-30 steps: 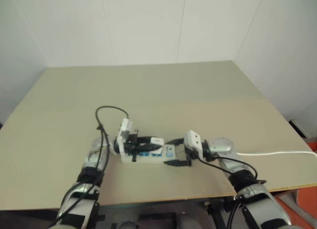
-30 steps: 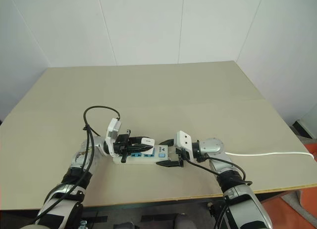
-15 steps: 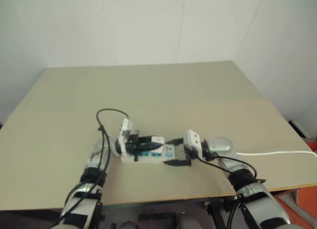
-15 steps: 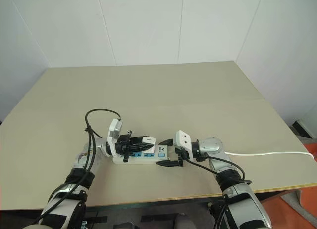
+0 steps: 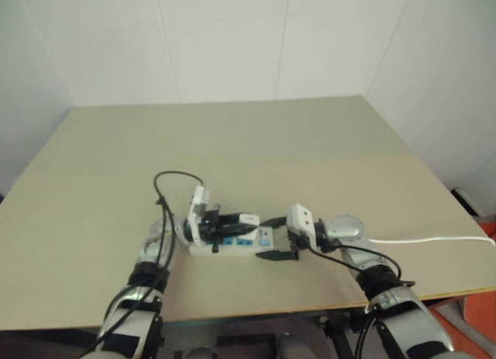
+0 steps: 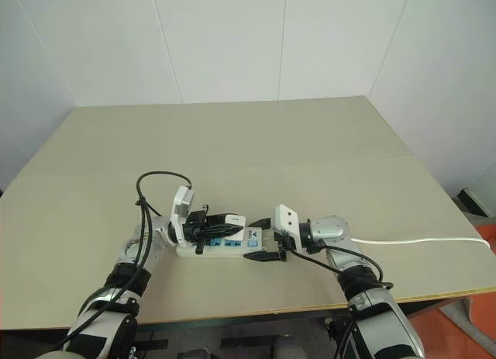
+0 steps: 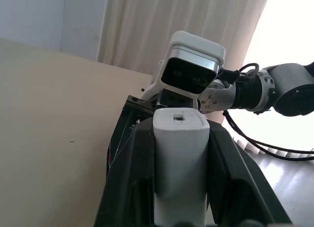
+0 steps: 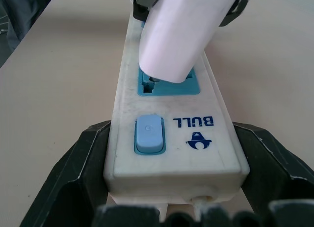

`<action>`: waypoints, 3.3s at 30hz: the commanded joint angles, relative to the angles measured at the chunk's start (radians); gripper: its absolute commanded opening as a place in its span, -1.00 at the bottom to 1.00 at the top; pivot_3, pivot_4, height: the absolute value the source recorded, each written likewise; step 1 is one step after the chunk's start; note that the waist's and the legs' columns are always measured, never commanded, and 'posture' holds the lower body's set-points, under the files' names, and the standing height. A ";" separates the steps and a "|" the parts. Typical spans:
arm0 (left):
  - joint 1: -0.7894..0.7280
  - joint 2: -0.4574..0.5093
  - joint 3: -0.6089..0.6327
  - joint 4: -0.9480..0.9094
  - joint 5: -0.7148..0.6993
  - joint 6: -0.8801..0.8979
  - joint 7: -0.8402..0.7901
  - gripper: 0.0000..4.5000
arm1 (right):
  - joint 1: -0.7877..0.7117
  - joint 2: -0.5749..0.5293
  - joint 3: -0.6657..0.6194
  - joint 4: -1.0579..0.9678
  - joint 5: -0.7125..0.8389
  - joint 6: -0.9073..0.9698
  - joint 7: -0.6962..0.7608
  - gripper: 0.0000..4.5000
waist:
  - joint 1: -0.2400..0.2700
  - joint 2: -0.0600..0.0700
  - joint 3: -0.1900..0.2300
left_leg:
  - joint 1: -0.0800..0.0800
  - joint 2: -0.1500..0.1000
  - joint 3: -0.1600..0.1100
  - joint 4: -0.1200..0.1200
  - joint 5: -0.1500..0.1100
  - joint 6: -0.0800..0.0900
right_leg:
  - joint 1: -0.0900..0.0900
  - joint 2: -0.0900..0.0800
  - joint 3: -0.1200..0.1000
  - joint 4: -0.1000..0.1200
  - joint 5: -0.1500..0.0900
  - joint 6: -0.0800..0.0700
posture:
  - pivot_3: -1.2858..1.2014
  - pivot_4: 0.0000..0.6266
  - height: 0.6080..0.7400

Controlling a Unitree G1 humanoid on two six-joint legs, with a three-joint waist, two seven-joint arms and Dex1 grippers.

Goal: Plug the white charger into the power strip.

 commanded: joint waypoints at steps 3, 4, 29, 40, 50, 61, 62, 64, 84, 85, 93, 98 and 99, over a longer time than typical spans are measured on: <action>0.021 0.001 -0.018 0.016 0.026 -0.034 -0.010 -0.55 | 0.027 0.018 0.041 0.011 -0.058 0.003 -0.019 0.52 | 0.000 0.000 -0.001 | 0.002 0.000 0.001 -0.001 0.000 0.000 | 0.001 0.000 0.001 0.000 0.000 0.000 | 0.03 -0.52 1.00; 0.020 0.000 -0.017 0.020 0.028 -0.038 -0.008 -0.55 | 0.028 0.019 0.041 0.011 -0.058 0.002 -0.019 0.52 | 0.000 0.000 -0.001 | 0.003 0.000 0.001 -0.001 0.000 0.000 | 0.002 0.000 0.001 0.000 0.000 0.000 | 0.03 -0.52 1.00; 0.019 0.126 0.029 0.103 0.050 -0.180 -0.037 -0.55 | 0.027 0.019 0.046 0.020 -0.060 -0.020 -0.023 0.52 | -0.024 0.000 -0.002 | 0.004 0.007 0.000 -0.003 0.000 0.001 | 0.001 0.008 0.002 0.000 0.000 -0.001 | 0.03 -0.52 1.00; 0.029 0.168 0.050 0.117 0.044 -0.191 -0.019 -0.55 | 0.019 0.019 0.059 0.032 -0.062 -0.026 -0.026 0.52 | -0.024 0.000 -0.002 | 0.005 0.011 0.000 -0.004 -0.001 0.001 | 0.001 0.013 0.002 0.000 0.001 -0.003 | 0.03 -0.52 1.00; 0.044 0.173 0.031 0.117 0.063 -0.208 -0.010 -0.55 | 0.022 0.018 0.065 0.034 -0.065 -0.031 -0.032 0.52 | -0.025 0.000 -0.002 | 0.005 0.012 0.000 -0.004 -0.001 0.001 | 0.001 0.013 0.002 0.000 0.000 -0.003 | 0.03 -0.52 1.00; 0.040 0.165 -0.020 0.165 0.111 -0.248 0.029 -0.55 | 0.021 0.019 0.068 0.033 -0.065 -0.030 -0.040 0.52 | -0.023 0.001 -0.003 | 0.005 0.012 0.000 -0.005 -0.001 0.001 | 0.002 0.013 0.002 0.000 -0.001 -0.001 | 0.03 -0.52 1.00; 0.034 0.166 -0.026 0.174 0.119 -0.245 0.039 -0.55 | 0.021 0.019 0.068 0.033 -0.065 -0.030 -0.040 0.52 | -0.022 0.001 -0.003 | 0.005 0.012 0.000 -0.005 -0.001 0.001 | 0.002 0.013 0.002 0.000 -0.001 -0.001 | 0.03 -0.52 1.00; 0.029 0.167 -0.039 0.197 0.141 -0.270 0.058 -0.55 | 0.022 0.019 0.068 0.032 -0.064 -0.030 -0.042 0.52 | -0.021 0.000 -0.003 | 0.005 0.012 0.000 -0.005 -0.001 0.001 | 0.002 0.013 0.002 0.000 -0.001 0.000 | 0.03 -0.52 1.00; 0.020 0.189 -0.112 0.273 0.153 -0.261 0.085 -0.40 | 0.019 0.021 0.066 0.032 -0.070 -0.031 -0.058 0.52 | -0.014 0.004 -0.023 | 0.005 0.011 0.000 -0.005 -0.001 0.001 | 0.005 0.013 0.002 -0.002 -0.002 0.000 | 0.03 -0.52 1.00; 0.019 0.189 -0.111 0.274 0.149 -0.257 0.080 -0.23 | 0.021 0.020 0.067 0.031 -0.070 -0.031 -0.058 0.52 | -0.015 0.004 -0.023 | 0.005 0.011 0.000 -0.005 -0.001 0.001 | 0.005 0.013 0.002 -0.002 -0.002 0.000 | 0.03 -0.52 1.00; 0.008 0.179 -0.066 0.273 0.126 -0.277 0.047 0.86 | 0.025 0.014 0.066 0.028 -0.070 -0.030 -0.058 0.52 | -0.011 0.009 -0.026 | 0.006 0.011 0.000 -0.009 -0.001 0.001 | 0.004 0.013 0.002 -0.005 -0.002 0.000 | 0.03 -0.52 1.00; 0.000 0.214 -0.040 0.231 0.096 -0.237 -0.034 0.99 | 0.025 0.013 0.068 0.033 -0.073 -0.033 -0.056 0.52 | -0.012 0.009 -0.026 | 0.005 0.011 0.000 -0.011 -0.001 0.001 | 0.003 0.013 0.003 -0.005 -0.002 0.000 | 0.03 -0.52 1.00; -0.003 0.227 -0.030 0.216 0.084 -0.226 -0.057 0.99 | 0.024 0.014 0.069 0.035 -0.074 -0.034 -0.056 0.52 | -0.013 0.009 -0.026 | 0.005 0.011 0.000 -0.011 -0.001 0.001 | 0.002 0.013 0.003 -0.005 -0.002 0.000 | 0.03 -0.52 1.00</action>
